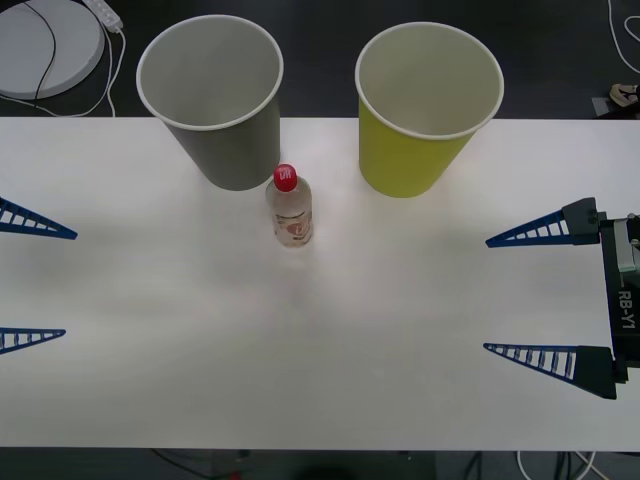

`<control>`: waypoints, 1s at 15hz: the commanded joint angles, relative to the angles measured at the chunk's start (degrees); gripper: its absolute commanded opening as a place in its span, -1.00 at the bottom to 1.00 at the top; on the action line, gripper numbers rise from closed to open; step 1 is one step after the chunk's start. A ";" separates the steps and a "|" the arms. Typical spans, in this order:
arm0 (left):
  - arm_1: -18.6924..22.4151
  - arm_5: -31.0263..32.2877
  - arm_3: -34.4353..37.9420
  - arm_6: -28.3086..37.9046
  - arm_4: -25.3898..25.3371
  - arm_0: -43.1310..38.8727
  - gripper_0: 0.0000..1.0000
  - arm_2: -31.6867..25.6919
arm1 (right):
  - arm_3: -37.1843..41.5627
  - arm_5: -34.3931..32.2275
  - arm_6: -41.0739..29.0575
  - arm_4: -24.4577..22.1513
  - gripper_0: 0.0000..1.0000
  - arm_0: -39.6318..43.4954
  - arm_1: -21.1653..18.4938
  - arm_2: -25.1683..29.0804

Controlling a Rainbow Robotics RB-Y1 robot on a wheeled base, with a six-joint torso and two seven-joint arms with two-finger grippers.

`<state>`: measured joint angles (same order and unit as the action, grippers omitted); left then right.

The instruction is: Put the can into the green bin and the plastic bottle into the gray bin

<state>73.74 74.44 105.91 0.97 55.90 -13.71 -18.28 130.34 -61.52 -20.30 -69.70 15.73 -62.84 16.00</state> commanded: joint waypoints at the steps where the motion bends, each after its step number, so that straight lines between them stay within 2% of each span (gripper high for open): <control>1: 0.00 0.00 0.00 0.00 0.00 0.00 1.00 0.00 | 0.00 0.00 0.00 0.00 1.00 0.00 0.00 0.00; 4: -0.70 -0.09 -0.53 0.18 -0.44 -0.35 1.00 -0.18 | 0.00 0.00 0.00 0.00 1.00 0.00 0.00 0.00; 6: -0.44 -0.44 -1.32 0.18 -2.81 -1.49 1.00 -1.49 | 0.00 0.00 0.00 0.00 1.00 0.00 0.00 0.00; 9: -0.44 -1.32 -1.58 -0.18 -1.32 -1.58 1.00 -1.49 | 0.00 0.00 0.00 0.00 1.00 0.00 0.00 0.00; 11: -0.44 -2.37 -2.81 -0.18 -2.46 -2.29 1.00 -1.49 | 0.00 0.00 0.00 0.00 1.00 0.00 0.00 0.00; 15: -1.93 -9.93 -2.29 0.09 -2.72 -6.33 1.00 -1.49 | 0.00 0.00 0.00 0.00 1.00 0.00 0.00 0.00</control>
<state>72.46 66.13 103.32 1.05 53.19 -19.10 -19.78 130.34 -61.52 -20.30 -69.70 15.73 -62.84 15.99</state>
